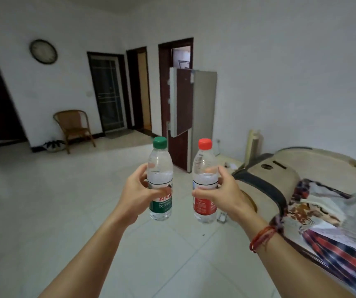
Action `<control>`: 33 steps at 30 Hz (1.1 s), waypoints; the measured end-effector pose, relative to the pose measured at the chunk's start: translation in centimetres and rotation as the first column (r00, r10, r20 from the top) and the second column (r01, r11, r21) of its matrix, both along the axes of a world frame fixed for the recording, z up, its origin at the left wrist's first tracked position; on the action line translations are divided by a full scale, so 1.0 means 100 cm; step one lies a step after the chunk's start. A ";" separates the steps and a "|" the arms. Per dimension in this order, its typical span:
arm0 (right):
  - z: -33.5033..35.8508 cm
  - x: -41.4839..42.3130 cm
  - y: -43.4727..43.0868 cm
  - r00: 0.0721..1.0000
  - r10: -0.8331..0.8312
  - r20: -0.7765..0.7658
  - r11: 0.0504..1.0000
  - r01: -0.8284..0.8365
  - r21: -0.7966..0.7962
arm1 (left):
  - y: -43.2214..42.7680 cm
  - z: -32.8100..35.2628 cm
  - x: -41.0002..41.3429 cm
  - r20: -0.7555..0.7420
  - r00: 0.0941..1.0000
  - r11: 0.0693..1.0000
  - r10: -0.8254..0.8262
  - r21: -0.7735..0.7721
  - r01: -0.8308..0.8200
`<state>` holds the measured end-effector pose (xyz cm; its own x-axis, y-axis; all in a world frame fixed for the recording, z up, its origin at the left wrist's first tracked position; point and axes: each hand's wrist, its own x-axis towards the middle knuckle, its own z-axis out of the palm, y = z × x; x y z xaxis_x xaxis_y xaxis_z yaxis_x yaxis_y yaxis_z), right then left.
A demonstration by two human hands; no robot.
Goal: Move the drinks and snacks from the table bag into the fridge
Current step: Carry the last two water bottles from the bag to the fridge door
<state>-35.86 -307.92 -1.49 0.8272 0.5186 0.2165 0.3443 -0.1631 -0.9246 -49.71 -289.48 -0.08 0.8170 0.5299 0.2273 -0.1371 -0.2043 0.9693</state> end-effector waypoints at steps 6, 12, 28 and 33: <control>-0.006 -0.021 0.065 0.993 0.121 -0.016 0.993 -0.121 0.018 | 0.052 -0.004 -0.045 -0.001 0.993 0.993 0.115 0.011 -0.115; -0.008 -0.034 0.097 0.988 0.155 -0.019 0.988 -0.154 0.022 | 0.077 -0.008 -0.061 0.017 0.990 0.990 0.139 -0.002 -0.139; 0.004 -0.054 0.183 0.989 0.145 -0.004 0.987 -0.144 0.077 | 0.156 0.005 -0.077 0.071 0.990 0.992 0.124 0.017 -0.125; 0.007 -0.036 0.220 0.988 0.153 0.006 0.985 -0.153 0.079 | 0.194 0.003 -0.058 0.081 0.987 0.990 0.142 -0.002 -0.143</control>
<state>-39.45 -285.91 -0.79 0.7395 0.6203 0.2614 0.3594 -0.0355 -0.9325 -55.54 -270.08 0.25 0.7123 0.6385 0.2916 -0.1839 -0.2312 0.9554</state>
